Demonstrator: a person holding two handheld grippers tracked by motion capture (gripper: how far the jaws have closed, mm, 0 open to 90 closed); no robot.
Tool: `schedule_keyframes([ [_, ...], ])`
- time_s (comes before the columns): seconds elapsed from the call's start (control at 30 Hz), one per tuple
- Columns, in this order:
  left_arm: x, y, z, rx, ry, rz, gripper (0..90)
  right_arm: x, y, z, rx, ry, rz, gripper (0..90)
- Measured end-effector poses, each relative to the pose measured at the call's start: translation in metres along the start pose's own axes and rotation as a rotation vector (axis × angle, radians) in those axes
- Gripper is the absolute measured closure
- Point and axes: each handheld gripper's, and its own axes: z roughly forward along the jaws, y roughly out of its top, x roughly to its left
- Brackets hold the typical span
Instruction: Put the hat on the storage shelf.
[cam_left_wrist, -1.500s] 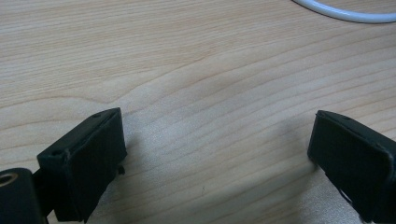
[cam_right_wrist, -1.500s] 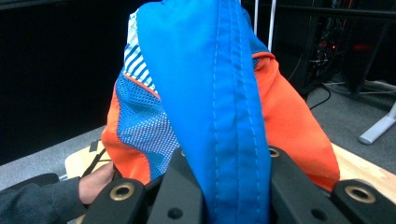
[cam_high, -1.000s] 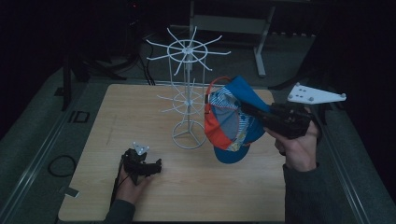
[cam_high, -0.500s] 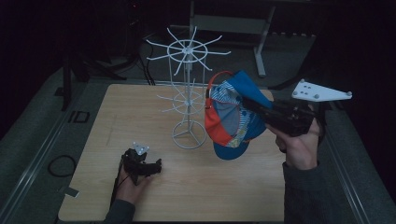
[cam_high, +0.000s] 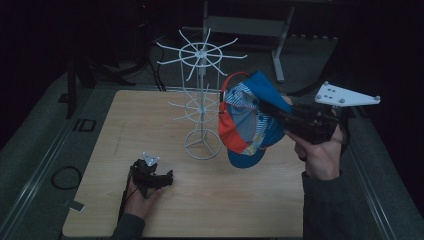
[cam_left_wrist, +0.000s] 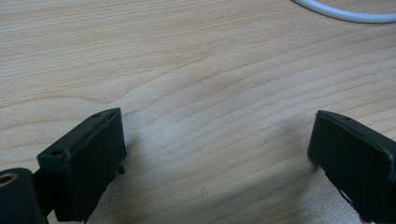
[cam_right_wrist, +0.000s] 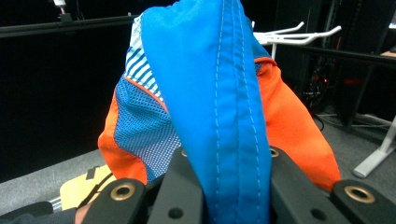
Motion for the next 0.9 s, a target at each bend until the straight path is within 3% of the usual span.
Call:
schedule_keyframes([
  [0.53, 0.000, 0.000, 0.000, 0.002, -0.003, 0.003, 4.5, 0.001, 0.011, 0.016, -0.024, 0.003, -0.011, 87.0],
  [0.9, 0.000, 0.000, 0.000, 0.002, -0.004, 0.004, 4.5, -0.008, -0.002, 0.034, 0.010, -0.005, 0.017, 87.0],
])
